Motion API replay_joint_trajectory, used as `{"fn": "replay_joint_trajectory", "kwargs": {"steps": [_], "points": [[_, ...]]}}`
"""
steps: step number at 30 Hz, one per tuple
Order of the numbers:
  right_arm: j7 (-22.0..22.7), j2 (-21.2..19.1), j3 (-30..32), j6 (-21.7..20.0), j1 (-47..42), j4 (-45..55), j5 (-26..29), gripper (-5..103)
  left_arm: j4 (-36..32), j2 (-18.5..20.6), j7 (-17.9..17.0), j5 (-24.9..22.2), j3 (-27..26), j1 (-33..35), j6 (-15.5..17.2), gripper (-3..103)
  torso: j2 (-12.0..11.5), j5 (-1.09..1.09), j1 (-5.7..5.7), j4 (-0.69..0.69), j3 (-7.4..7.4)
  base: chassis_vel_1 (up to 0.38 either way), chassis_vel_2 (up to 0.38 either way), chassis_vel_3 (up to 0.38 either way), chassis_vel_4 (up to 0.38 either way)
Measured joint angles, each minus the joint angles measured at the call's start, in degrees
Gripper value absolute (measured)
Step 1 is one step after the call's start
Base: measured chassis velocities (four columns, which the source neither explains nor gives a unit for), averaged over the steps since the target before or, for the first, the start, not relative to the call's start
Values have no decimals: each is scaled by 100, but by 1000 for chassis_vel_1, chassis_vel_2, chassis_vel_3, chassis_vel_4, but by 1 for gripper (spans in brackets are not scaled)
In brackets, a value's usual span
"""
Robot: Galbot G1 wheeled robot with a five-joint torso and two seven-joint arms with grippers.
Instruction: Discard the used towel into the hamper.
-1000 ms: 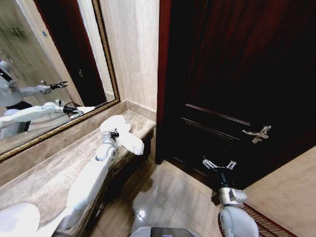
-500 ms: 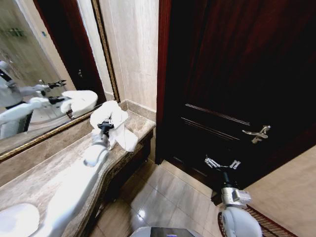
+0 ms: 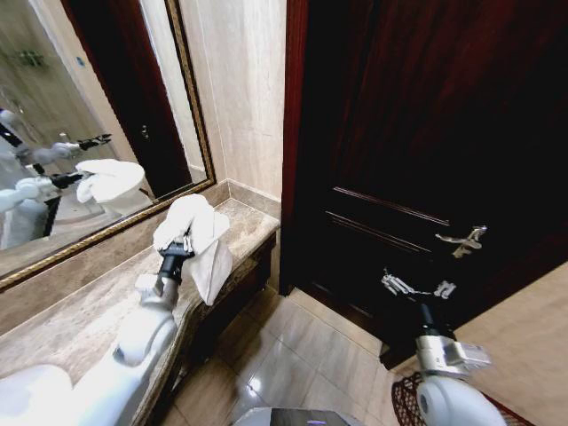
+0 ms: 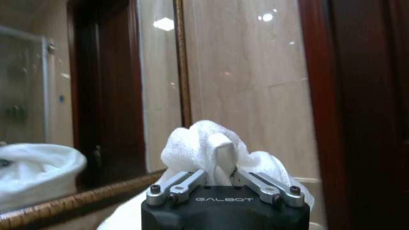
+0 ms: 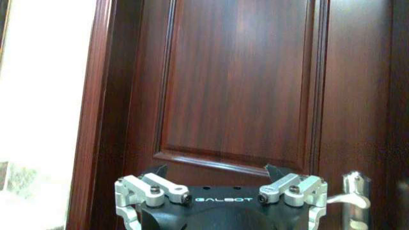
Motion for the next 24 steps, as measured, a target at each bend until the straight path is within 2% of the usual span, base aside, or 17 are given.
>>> {"fn": "replay_joint_trajectory", "kwargs": {"steps": [4, 12, 24], "points": [[-80, 23, 170, -110, -167, 79, 159, 100, -187, -135, 102, 175, -24, 318, -102, 5, 0, 0, 0, -1, 0, 0, 0, 0, 0], [-190, 34, 484, 179, -473, 162, 486, 100, -377, -441, 212, 521, 30, 637, -226, 5, -2, 1, 2, -1, 1, 0, 0, 0, 0], [-183, 91, 614, 620, -674, -6, 540, 100, -277, -561, 195, 698, 234, 478, -216, 5, -1, 0, 1, -3, 1, 71, -68, -58, 62]]}}
